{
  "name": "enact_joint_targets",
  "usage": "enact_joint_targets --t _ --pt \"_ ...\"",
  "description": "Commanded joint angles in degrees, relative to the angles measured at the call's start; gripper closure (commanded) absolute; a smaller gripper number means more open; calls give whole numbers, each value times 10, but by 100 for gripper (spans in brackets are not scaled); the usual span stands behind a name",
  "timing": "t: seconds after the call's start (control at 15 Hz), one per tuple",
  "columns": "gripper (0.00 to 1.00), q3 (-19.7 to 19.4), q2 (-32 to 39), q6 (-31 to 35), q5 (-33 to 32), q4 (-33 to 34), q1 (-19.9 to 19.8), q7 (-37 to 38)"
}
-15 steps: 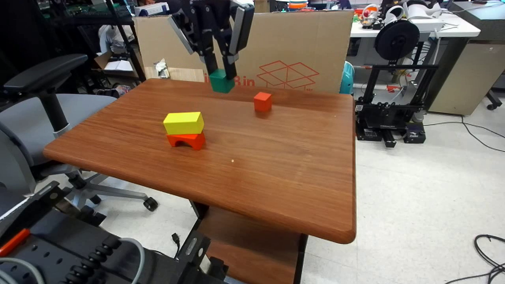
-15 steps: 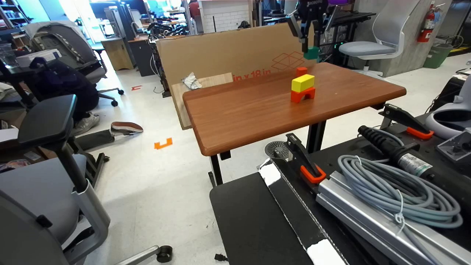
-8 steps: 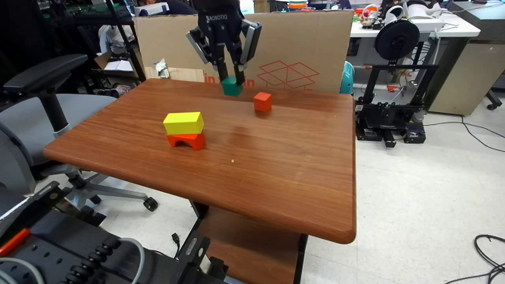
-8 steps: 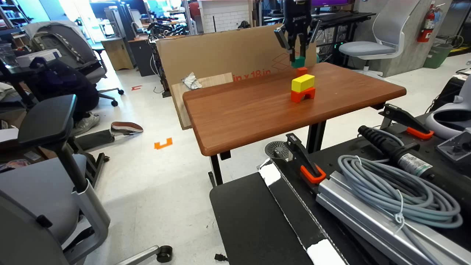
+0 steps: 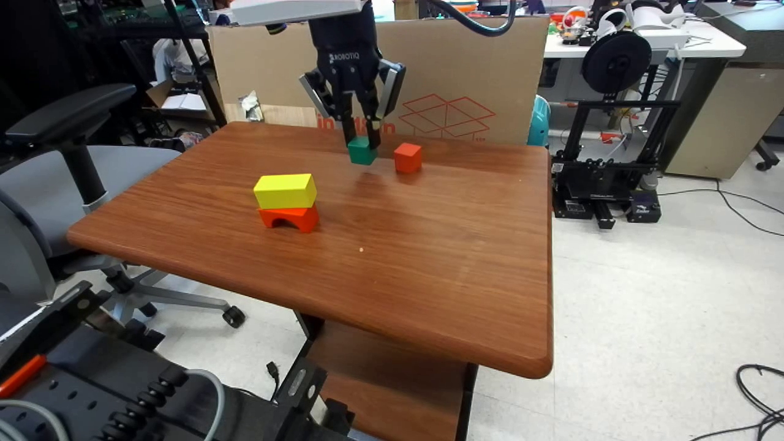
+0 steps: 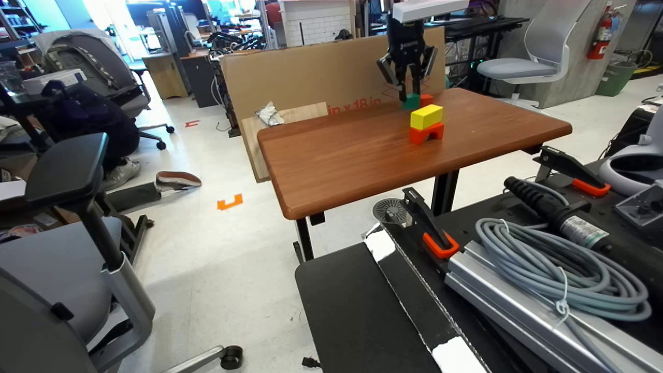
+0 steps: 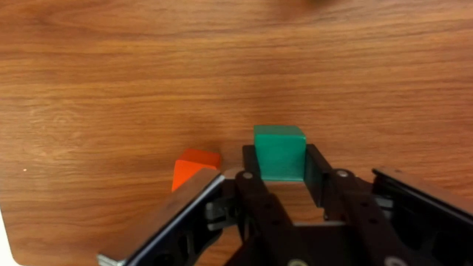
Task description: Pick up the green object and put it on the table
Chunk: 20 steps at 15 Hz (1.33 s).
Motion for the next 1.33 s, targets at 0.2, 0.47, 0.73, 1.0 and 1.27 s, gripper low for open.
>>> enact_joint_targets --t 0.2,0.47,0.73,1.0,1.27 --pt "91 1 53 -65 -1 86 5 -17" --pt "91 0 80 -85 -3 123 10 -14" --pt "91 0 97 -98 -2 150 11 -13" --pt "91 -2 105 -99 -3 166 9 -17" --pt "91 -8 114 -105 -5 180 6 -19"
